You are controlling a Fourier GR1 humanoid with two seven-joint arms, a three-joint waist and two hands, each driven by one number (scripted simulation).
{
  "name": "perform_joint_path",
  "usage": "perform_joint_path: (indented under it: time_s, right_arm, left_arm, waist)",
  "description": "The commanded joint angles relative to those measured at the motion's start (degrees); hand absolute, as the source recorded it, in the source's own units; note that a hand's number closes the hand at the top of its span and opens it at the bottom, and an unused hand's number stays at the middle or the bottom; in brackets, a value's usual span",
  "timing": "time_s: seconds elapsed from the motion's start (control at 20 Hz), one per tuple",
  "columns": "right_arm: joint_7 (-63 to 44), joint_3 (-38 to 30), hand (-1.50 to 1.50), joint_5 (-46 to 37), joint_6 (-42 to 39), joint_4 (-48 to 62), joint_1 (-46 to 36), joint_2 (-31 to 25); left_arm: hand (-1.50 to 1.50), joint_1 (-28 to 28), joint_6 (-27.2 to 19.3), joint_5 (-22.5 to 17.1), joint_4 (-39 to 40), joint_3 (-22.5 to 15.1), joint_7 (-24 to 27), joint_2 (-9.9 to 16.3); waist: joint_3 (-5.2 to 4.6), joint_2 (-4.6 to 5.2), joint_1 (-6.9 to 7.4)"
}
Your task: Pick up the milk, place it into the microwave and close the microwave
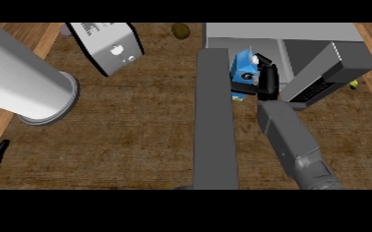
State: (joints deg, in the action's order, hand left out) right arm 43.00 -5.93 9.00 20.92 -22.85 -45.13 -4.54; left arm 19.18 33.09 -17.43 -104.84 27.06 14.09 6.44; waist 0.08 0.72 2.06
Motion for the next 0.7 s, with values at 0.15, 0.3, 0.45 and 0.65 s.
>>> perform_joint_path:
  time_s: [0.15,0.3,0.45,0.65]
  right_arm:
    - [6.8,-1.93,1.5,-2.2,4.76,9.49,-6.07,-1.08]
    - [2.51,-0.06,1.5,-5.14,13.14,10.89,-12.13,-0.66]
    - [5.47,2.48,1.5,-8.97,18.92,13.19,-10.4,-2.23]
    - [2.87,3.42,1.5,-11.0,24.03,15.74,-13.28,-2.81]
  left_arm:
    - [-1.5,-3.15,0.8,1.16,4.07,-0.65,1.33,0.44]
    - [-1.5,-2.77,-0.19,2.49,2.33,-1.47,0.88,-0.55]
    - [-1.5,-1.64,1.13,0.87,2.6,-0.78,1.62,-0.46]
    - [-1.5,-5.22,0.3,1.57,5.28,0.17,1.13,1.8]
  waist:
    - [0.02,0.58,0.99]
    - [-0.02,0.45,1.25]
    - [-0.02,0.93,2.45]
    - [-0.03,1.24,2.32]
